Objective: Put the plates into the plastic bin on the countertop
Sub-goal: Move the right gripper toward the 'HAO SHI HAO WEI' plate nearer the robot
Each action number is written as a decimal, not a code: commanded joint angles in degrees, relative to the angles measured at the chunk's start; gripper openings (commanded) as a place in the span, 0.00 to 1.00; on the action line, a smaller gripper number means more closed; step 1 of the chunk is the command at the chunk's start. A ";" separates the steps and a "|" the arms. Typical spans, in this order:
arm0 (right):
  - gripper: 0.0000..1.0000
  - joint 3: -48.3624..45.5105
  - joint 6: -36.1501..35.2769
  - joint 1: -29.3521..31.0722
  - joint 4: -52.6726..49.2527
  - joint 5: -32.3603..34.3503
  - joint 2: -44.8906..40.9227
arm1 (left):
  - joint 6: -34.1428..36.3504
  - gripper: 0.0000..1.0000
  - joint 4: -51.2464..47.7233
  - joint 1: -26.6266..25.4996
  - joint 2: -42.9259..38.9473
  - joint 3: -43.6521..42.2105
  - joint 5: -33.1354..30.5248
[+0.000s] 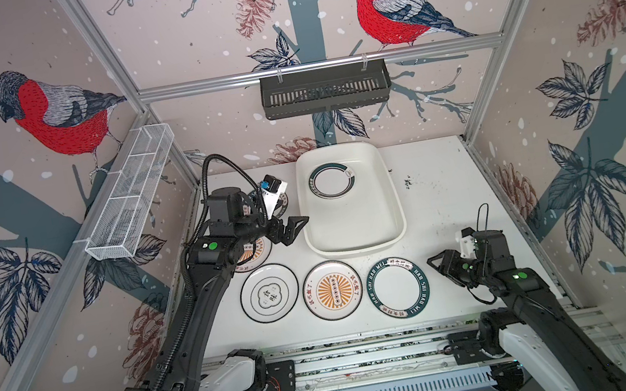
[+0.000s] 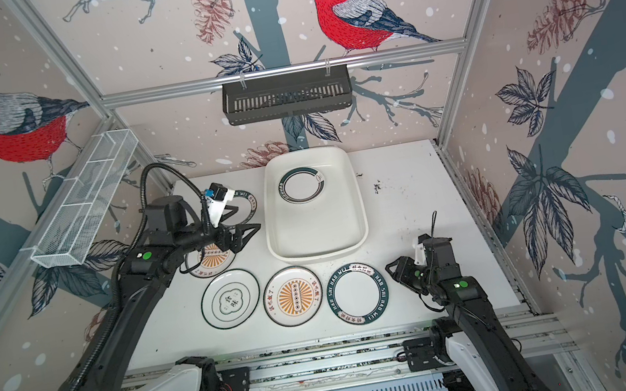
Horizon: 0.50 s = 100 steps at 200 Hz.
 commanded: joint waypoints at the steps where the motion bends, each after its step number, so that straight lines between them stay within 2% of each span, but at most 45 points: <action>1: 0.48 -1.19 -1.30 -0.01 -1.44 -0.91 -0.02 | 0.82 0.97 -0.67 -0.23 -0.12 0.54 1.08; 100: 0.46 -6.18 -1.05 1.82 -0.07 -4.37 -0.76 | -0.04 0.97 -0.29 -0.56 1.01 1.35 1.88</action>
